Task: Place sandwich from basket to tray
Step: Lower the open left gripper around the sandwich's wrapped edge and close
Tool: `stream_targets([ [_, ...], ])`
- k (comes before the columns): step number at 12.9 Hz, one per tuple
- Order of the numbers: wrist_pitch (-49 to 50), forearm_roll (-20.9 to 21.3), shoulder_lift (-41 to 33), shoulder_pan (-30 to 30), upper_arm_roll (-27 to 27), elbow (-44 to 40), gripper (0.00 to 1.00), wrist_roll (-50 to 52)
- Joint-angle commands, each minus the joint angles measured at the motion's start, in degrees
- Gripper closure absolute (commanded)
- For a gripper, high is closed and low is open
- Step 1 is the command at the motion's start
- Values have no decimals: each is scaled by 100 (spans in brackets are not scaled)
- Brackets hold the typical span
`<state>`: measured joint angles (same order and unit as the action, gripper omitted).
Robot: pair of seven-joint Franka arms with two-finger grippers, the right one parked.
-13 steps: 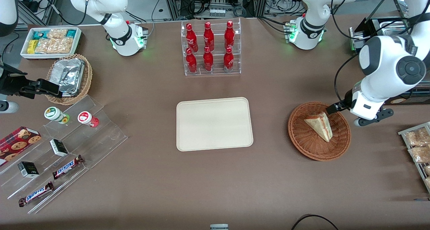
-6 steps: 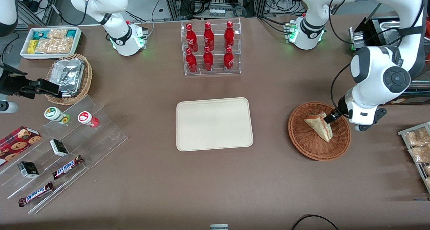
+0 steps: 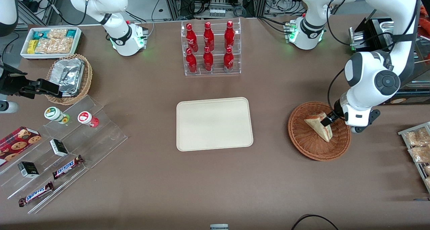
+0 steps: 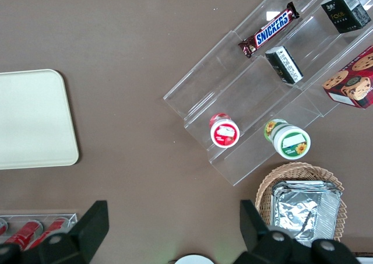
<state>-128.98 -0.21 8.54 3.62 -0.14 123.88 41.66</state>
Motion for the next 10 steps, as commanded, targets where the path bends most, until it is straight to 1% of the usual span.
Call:
stream_targets([
  [1, -215, -5, 68, 78, 32, 83, 0, 123],
  [4, -426, -5, 200, 157, 23, 127, 0, 132],
  [10, -532, -58, 446, 166, 23, 127, 0, 150],
])
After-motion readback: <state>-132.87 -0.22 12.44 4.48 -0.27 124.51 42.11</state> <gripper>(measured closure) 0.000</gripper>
